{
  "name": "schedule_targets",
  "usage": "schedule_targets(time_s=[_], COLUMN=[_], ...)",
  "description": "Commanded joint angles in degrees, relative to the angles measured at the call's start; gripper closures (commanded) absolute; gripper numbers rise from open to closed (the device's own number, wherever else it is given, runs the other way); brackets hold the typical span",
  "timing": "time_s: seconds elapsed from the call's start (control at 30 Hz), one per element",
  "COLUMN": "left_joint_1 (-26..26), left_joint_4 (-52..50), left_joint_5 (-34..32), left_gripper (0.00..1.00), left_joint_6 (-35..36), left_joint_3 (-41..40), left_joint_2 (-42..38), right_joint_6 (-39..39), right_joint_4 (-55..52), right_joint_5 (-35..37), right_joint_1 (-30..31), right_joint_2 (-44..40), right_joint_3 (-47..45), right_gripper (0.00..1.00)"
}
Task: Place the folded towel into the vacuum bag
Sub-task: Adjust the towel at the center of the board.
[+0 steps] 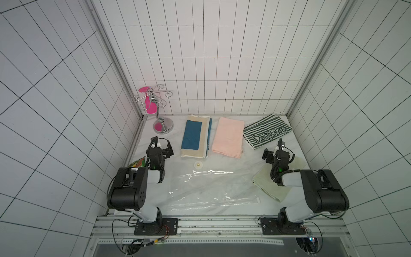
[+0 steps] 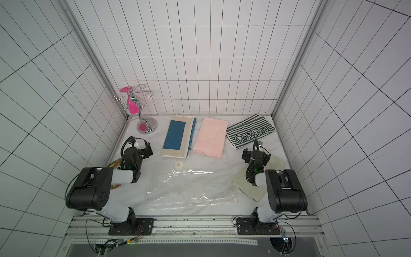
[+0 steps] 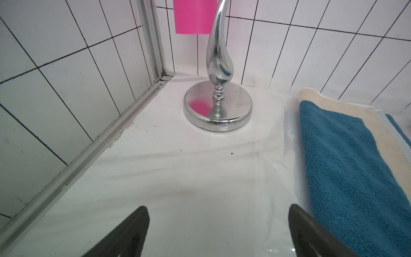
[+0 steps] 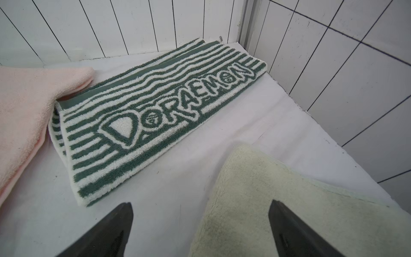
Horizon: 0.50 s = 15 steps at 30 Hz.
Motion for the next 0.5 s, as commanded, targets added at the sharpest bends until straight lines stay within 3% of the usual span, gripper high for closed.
schedule_targets(time_s=[0.0,0.47], left_joint_1=[0.17,0.33], left_joint_4=[0.38,0.41], left_joint_5=[0.57,0.45], left_gripper=[0.02,0.01], left_joint_6=[0.22,-0.26], left_joint_3=[0.71,0.61], left_joint_2=[-0.96,-1.02], right_joint_6=[-0.43,-0.30], right_joint_4=[0.99,1.11], right_joint_5=[0.17,0.31], right_joint_1=[-0.45,-0.45], right_joint_2=[-0.12,-0.12], right_joint_3=[1.68,1.64], right_gripper=[0.01,0.01])
